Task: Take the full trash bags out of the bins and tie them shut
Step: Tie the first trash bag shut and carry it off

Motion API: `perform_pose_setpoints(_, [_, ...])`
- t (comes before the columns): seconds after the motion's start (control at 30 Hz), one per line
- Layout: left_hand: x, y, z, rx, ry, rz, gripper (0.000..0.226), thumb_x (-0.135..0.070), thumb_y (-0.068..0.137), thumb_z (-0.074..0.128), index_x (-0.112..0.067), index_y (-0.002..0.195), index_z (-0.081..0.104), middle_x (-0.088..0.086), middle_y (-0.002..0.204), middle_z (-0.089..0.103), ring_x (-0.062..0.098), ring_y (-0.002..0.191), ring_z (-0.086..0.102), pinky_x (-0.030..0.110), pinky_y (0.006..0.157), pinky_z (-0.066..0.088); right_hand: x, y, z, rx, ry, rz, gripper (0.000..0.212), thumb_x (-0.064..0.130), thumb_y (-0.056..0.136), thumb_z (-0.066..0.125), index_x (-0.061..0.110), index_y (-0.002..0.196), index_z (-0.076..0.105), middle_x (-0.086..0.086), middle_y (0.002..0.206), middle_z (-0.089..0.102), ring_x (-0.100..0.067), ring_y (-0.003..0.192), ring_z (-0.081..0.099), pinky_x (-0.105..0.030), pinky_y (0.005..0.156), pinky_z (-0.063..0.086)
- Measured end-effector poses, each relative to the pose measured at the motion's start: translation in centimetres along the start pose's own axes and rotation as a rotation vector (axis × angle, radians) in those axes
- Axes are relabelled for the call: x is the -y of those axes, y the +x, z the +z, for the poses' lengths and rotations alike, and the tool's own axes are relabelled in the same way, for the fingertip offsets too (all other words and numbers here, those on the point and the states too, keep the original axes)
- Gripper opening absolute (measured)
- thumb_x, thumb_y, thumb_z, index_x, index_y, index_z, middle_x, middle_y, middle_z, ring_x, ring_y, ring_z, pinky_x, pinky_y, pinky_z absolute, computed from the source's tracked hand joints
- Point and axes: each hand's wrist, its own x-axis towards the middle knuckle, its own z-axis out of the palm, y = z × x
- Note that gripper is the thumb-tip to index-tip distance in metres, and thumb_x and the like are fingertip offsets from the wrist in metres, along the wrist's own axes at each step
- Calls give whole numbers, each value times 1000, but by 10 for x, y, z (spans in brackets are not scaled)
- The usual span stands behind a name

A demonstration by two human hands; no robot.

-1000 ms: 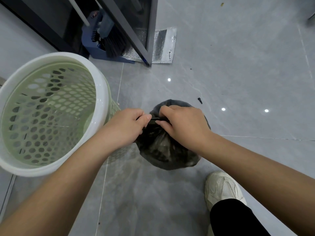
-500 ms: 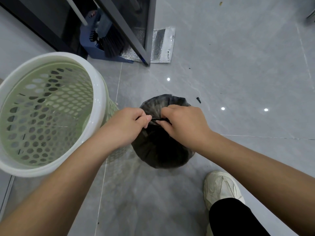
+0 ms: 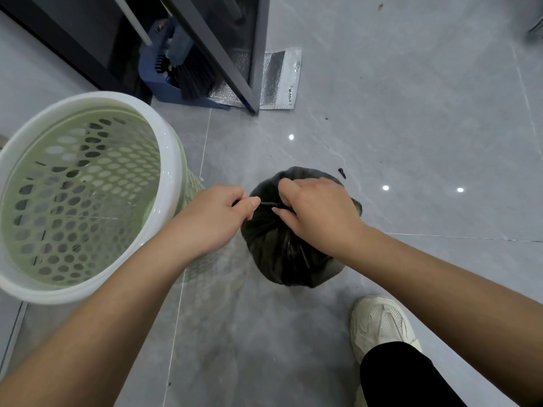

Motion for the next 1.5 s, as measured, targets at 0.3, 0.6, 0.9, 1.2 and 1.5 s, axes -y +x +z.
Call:
perform_pose_setpoints(0.3, [-2,1,-1,5,16,-33,42,-37,96,45,-14,61,39,0,57,41,16,51,36,31,59,31,0,1,11,-33,11,-57,16,18,87,61,6,76,61,-9,81,57,-25,66,52,-35,54,42])
perform_pose_setpoints(0.6, [-1,3,3,8,-42,-55,43,-39,96,44,-11,65,46,-2,52,48,12,42,42,29,53,34,2,4,13,-14,-79,33,15,21,86,58,13,80,46,1,54,49,-22,42,39,-31,55,29])
perform_pose_setpoints(0.9, [-2,7,1,-15,-59,-56,38,-31,97,46,-15,63,55,-8,39,36,7,38,34,27,49,25,-1,2,17,-14,-34,38,14,13,87,50,14,98,60,1,86,62,-22,80,56,-35,83,33])
perform_pose_setpoints(1.2, [-2,2,1,-6,-42,-61,37,-33,99,39,-9,71,47,-2,56,37,14,50,34,29,53,25,-2,2,14,19,-31,67,21,28,92,47,16,88,63,1,78,57,-21,66,53,-35,67,38])
perform_pose_setpoints(1.5, [3,2,-1,-16,-85,-55,43,-36,98,41,-1,72,46,2,60,39,18,54,37,31,60,31,4,5,16,80,62,113,19,24,92,42,13,99,56,-4,82,60,-30,65,56,-32,56,34])
